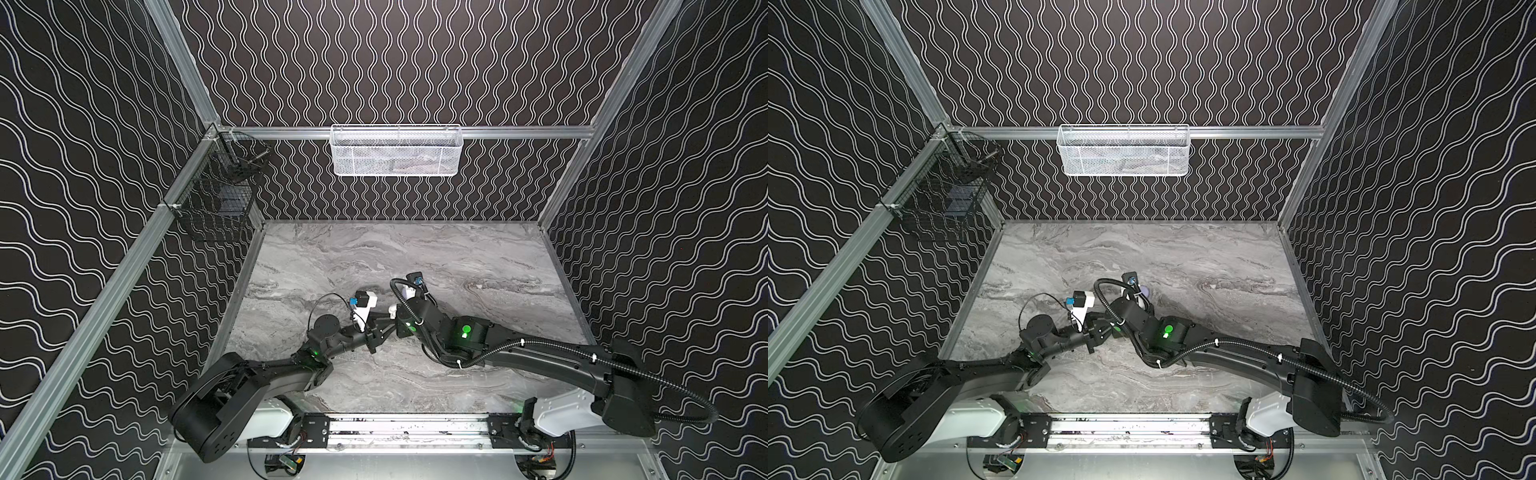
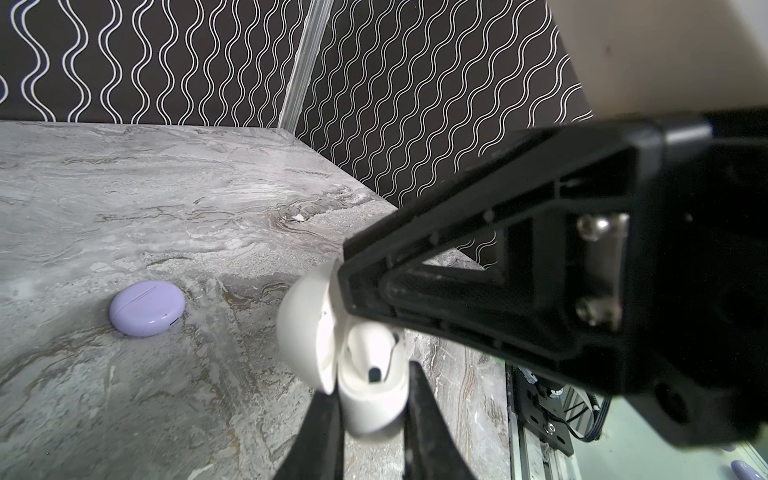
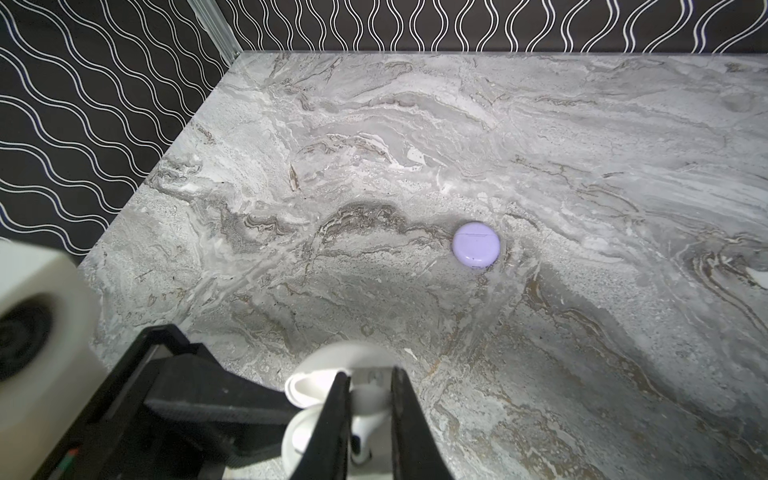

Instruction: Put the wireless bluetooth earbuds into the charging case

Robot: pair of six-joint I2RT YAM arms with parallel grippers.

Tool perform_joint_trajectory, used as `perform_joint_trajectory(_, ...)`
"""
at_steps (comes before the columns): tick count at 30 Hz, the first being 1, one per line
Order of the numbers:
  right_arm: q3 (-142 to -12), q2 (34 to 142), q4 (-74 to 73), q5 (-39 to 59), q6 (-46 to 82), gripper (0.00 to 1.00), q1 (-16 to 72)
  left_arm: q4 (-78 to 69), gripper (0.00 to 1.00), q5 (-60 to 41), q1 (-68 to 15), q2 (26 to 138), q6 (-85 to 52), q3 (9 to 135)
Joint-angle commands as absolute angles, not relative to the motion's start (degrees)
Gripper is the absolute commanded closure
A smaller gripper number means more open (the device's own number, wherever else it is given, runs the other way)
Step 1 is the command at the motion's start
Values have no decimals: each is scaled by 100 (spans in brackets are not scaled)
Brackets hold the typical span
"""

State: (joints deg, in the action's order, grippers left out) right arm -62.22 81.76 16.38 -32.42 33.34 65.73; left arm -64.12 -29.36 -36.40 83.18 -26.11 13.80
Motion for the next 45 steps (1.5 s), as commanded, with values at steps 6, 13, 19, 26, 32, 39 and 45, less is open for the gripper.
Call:
perform_joint_trajectory(6,-6152,8182,1595,-3138,3463,87,6618,-6422,100,-2775,-3640,8214,-2440,1360)
perform_joint_trajectory(13,-6150,8174,1582,-3138,3464,79,6636,-6363,100,-2729,-3641,8140,-2395,1344)
perform_joint_trajectory(19,-6187,8175,1608,-3162,3468,75,6636,-6403,100,-2760,-3639,8159,-2397,1354)
perform_joint_trajectory(26,-6196,8096,1640,-3262,3430,73,6636,-6407,100,-2773,-3639,8181,-2406,1362)
perform_joint_trajectory(32,-6232,8000,1696,-3372,3399,73,6636,-6403,100,-2777,-3639,8185,-2399,1361)
perform_joint_trajectory(39,-6256,7937,1748,-3432,3363,72,6636,-6368,100,-2753,-3639,8168,-2364,1366)
perform_joint_trajectory(45,-6253,7875,1740,-3463,3325,72,6636,-6267,100,-2725,-3645,8113,-2303,1380)
